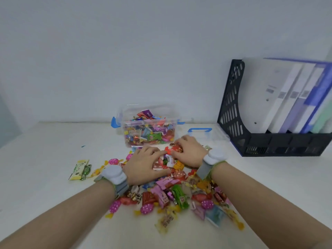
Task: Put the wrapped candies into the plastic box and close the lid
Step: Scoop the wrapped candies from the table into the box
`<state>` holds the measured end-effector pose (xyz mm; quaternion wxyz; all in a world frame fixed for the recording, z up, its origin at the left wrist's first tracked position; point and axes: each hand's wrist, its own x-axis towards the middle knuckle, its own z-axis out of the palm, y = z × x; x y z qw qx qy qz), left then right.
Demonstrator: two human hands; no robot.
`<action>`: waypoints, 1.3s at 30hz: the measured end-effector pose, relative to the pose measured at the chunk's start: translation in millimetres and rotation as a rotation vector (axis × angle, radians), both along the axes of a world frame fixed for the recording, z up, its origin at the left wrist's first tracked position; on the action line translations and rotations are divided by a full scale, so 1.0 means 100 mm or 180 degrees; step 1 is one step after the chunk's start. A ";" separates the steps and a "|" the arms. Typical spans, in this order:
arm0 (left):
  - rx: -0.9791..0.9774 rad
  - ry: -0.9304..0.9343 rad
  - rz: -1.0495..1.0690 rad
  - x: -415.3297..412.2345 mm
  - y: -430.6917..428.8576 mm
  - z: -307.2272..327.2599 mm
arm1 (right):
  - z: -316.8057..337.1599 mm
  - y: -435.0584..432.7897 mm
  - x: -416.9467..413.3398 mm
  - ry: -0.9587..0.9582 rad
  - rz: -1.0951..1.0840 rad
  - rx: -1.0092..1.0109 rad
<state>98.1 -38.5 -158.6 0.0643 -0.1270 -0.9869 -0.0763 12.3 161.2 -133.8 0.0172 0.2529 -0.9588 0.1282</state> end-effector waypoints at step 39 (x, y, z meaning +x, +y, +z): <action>0.2769 0.1658 0.1167 -1.01 -0.28 1.44 | 1.26 -1.27 -0.67 0.0776 -0.0869 -0.4166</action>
